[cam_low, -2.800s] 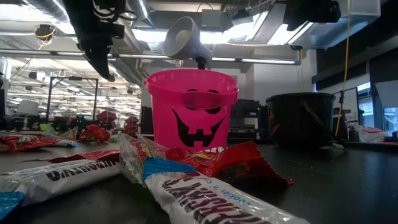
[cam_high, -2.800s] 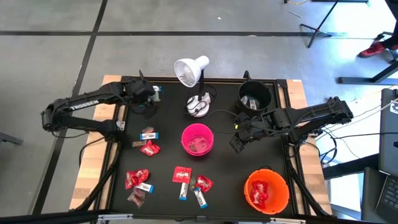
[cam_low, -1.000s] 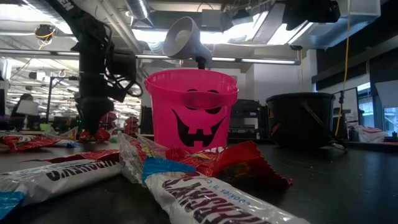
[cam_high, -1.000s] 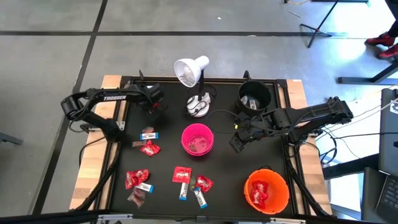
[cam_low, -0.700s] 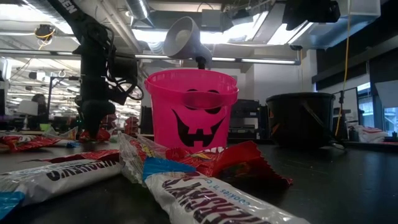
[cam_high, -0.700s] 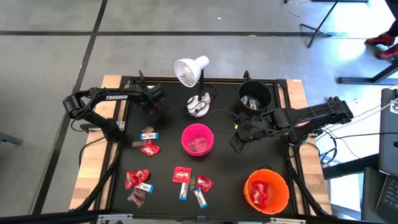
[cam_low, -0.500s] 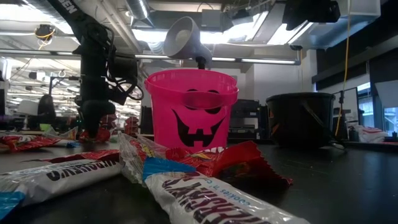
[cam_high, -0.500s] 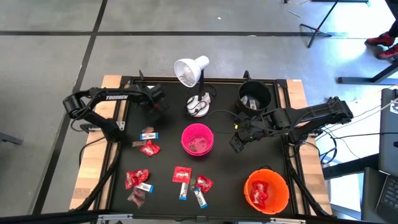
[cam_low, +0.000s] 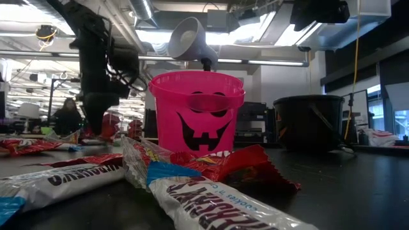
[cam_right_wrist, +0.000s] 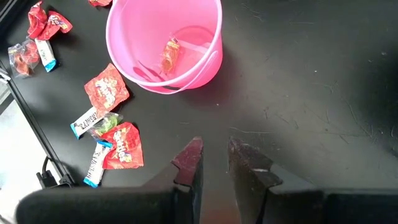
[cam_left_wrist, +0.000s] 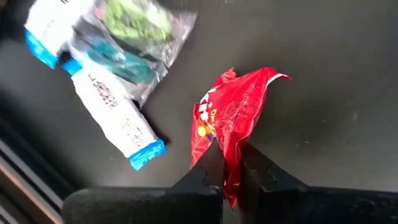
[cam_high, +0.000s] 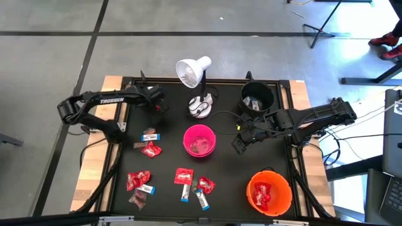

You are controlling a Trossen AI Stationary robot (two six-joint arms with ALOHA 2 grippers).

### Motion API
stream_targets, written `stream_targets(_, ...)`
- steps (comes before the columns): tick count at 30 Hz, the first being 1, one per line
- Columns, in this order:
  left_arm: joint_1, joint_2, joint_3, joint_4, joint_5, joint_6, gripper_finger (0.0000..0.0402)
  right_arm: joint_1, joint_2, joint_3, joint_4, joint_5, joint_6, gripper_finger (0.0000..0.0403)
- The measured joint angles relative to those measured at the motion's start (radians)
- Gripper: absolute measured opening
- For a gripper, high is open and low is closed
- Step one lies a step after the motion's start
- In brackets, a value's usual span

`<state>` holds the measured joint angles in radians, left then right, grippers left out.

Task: Sort candy
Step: Put the red candy into the orange bucket

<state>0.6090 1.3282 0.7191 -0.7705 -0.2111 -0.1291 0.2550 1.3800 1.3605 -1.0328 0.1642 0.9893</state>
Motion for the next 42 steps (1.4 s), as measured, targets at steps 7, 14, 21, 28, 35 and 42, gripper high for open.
stream_targets(7, -0.016, -0.173, 0.012, -0.010, 0.068, 0.000, 0.0002, 0.000, 0.000, 0.000, 0.000, 0.000, 0.000, 0.0072)
stream_targets(14, -0.078, -0.315, 0.119, -0.001, 0.201, -0.029, 0.0002, 0.000, 0.000, 0.000, 0.015, 0.000, 0.000, 0.0072)
stream_targets(21, -0.211, -0.397, 0.235, 0.005, 0.210, -0.064, 0.0002, 0.000, 0.000, 0.000, 0.045, 0.000, 0.000, 0.0072)
stream_targets(28, -0.357, -0.406, 0.266, 0.084, 0.203, -0.095, 0.0002, 0.000, 0.000, 0.000, 0.048, 0.000, 0.000, 0.0072)
stream_targets(35, -0.494, -0.406, 0.266, 0.261, 0.203, -0.107, 0.0001, 0.000, 0.000, 0.000, 0.062, 0.007, 0.000, 0.0072)
stream_targets(42, -0.601, -0.370, 0.266, 0.443, 0.197, -0.088, 0.0001, 0.000, 0.000, 0.000, 0.196, 0.128, 0.000, 0.0072)
